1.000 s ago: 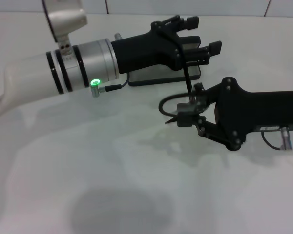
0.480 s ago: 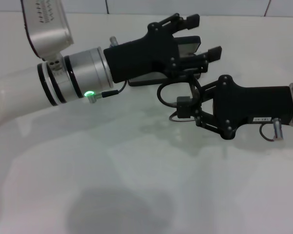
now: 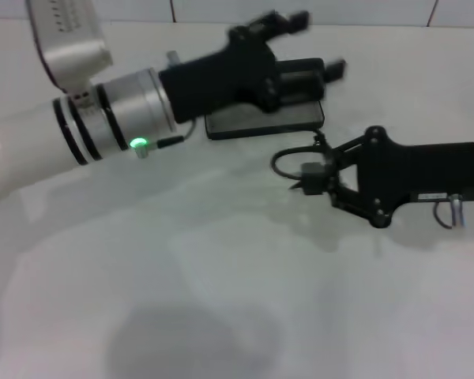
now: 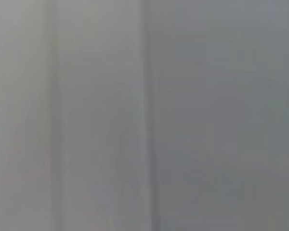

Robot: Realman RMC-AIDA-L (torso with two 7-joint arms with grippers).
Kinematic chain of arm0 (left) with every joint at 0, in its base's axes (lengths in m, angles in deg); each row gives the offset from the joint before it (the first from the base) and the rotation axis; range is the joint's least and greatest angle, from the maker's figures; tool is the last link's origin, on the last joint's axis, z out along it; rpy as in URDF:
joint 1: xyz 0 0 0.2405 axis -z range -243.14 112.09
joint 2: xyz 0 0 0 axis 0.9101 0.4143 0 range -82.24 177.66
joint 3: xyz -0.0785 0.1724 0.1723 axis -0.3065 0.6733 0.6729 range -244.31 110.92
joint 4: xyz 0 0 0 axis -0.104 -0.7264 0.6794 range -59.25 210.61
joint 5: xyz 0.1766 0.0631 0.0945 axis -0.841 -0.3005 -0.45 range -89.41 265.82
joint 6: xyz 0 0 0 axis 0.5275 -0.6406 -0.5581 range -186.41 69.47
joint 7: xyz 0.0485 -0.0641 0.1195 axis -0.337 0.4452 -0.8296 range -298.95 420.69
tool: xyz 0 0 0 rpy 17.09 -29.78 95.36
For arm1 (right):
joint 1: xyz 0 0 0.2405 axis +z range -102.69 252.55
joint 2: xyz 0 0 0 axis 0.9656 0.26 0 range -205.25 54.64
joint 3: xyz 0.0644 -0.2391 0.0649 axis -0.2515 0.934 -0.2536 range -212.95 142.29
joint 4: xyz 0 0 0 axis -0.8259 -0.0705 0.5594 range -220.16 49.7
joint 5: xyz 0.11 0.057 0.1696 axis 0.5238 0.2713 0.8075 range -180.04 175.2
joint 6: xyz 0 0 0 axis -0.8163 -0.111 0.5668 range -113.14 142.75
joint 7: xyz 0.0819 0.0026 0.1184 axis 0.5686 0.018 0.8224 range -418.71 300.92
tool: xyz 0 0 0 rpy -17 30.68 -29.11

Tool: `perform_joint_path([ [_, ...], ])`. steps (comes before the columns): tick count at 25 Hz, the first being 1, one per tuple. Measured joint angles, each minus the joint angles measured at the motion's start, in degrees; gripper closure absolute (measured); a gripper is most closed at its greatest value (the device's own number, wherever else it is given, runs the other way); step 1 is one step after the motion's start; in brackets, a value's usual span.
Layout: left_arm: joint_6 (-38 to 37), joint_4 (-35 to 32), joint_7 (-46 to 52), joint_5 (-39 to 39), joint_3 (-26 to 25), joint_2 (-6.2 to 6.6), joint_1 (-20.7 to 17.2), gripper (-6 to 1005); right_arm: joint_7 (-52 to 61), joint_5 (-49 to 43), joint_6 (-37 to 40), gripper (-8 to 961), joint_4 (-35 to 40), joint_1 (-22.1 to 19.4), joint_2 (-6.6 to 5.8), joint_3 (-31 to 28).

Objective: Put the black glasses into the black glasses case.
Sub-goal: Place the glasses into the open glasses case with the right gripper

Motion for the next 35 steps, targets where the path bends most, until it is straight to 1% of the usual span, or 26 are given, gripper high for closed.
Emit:
perform_joint_path([
  [3, 4.74, 0.10, -2.02, 4.68, -2.09, 0.11, -1.86, 110, -0.02, -1.97, -6.49, 848, 7.34, -4.52, 0.53, 0.53],
  [4, 5.99, 0.09, -2.58, 5.67, -2.61, 0.17, -2.35, 111, -0.18, -2.11, -10.47, 848, 11.03, -6.50, 0.91, 1.86],
  [6, 7.19, 0.12, -3.17, 6.63, -3.23, 0.35, -3.01, 111, -0.44, -2.30, -17.93, 848, 16.05, -8.60, 1.30, 5.53],
  [8, 7.33, 0.11, -3.23, 6.69, -3.42, 0.44, -3.71, 111, -0.43, -2.13, -32.84, 847, 21.36, -10.30, 1.39, 14.82],
  [11, 7.33, 0.03, -3.27, 6.69, -3.42, 0.41, -4.27, 110, -0.36, -1.95, -54.97, 847, 24.31, -10.12, 1.43, 28.98],
  [13, 7.35, 0.29, -3.08, 6.62, -3.39, 0.39, -4.16, 110, -0.28, -1.93, -66.50, 846, 23.94, -8.25, 1.45, 37.07],
  [16, 7.39, 0.35, -2.86, 6.57, -3.18, 0.30, -4.01, 110, 0.30, -1.71, -76.31, 846, 21.74, -4.91, 1.43, 43.82],
  [17, 7.40, 0.33, -2.84, 6.57, -3.13, 0.27, -3.99, 111, 0.30, -1.71, -76.31, 846, 21.74, -4.91, 1.43, 43.82],
  [21, 7.43, 0.43, -2.80, 6.59, -3.00, 0.22, -3.80, 111, 1.80, -0.94, -77.09, 845, 20.29, -2.75, 1.44, 44.76],
  [26, 7.46, 0.48, -2.80, 6.42, -3.00, 0.08, -3.67, 111, 2.09, 3.37, -77.48, 844, 17.15, 0.95, 1.45, 47.42],
  [29, 7.46, 0.48, -2.80, 7.04, -3.20, -0.05, -3.62, 111, 2.12, 4.76, -77.70, 843, 16.09, 2.24, 1.45, 47.96],
  [31, 7.46, 0.48, -2.88, 9.29, -3.28, -0.13, -3.69, 111, 2.19, 4.94, -77.67, 843, 15.22, 3.31, 1.44, 47.97],
  [35, 7.46, 1.07, -3.07, 16.47, -3.34, -0.07, -3.97, 111, 2.22, 5.70, -77.44, 842, 13.66, 4.79, 1.44, 48.47],
])
